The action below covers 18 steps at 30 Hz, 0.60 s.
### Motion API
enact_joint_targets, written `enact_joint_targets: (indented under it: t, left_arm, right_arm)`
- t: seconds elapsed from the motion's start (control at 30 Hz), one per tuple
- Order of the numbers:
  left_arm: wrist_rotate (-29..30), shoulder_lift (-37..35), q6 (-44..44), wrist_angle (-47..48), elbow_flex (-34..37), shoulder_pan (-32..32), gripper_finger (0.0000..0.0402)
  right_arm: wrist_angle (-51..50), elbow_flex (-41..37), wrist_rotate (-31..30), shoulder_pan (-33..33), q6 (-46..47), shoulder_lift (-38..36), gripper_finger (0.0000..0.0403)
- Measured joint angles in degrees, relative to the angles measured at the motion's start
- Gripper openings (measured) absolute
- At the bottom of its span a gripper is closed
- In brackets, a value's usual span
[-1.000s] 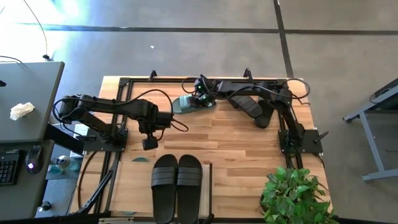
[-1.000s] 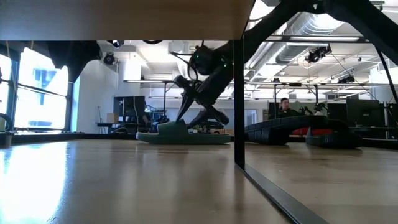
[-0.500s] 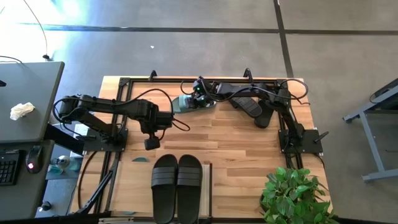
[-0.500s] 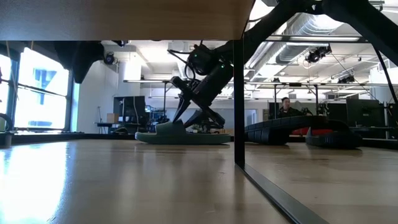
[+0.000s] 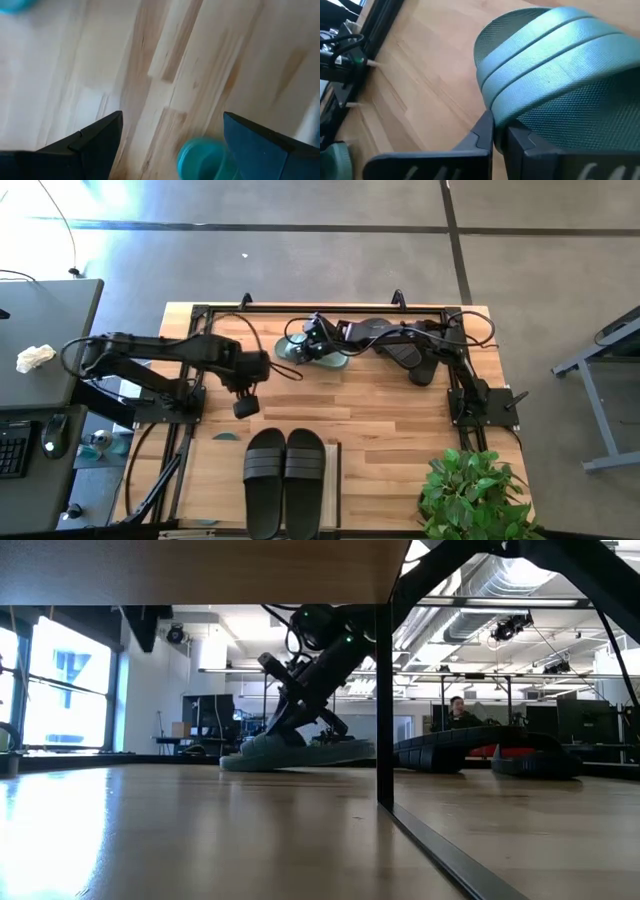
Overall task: Pick and place slides into the shelf
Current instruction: Put the green slipper under the shelf
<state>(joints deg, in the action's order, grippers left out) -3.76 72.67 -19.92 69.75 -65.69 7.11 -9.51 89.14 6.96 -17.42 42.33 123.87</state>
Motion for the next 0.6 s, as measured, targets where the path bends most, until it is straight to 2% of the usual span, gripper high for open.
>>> enact_joint_targets:
  t: [0.27,0.4,0.5,0.6]
  left_arm:
    - [8.29,-11.17,-7.49,-5.88,0.0,0.0,0.0326]
    - [14.46,-15.28,-12.64,-8.4,0.0,0.28,0.0326]
    - [14.82,-17.65,-15.67,-10.11,0.0,3.56,0.0326]
    - [12.96,-19.09,-17.41,-11.34,0.0,9.02,0.0326]
  right_arm:
    - [-1.87,-0.11,-7.36,3.7,-5.27,-5.8,0.0001]
    - [-3.56,-0.13,-14.08,5.86,-9.1,-9.77,0.0001]
    - [-3.63,-0.1,-19.92,7.96,-12.34,-13.58,0.0001]
    - [-4.3,-0.07,-23.28,9.92,-15.28,-16.87,0.0]
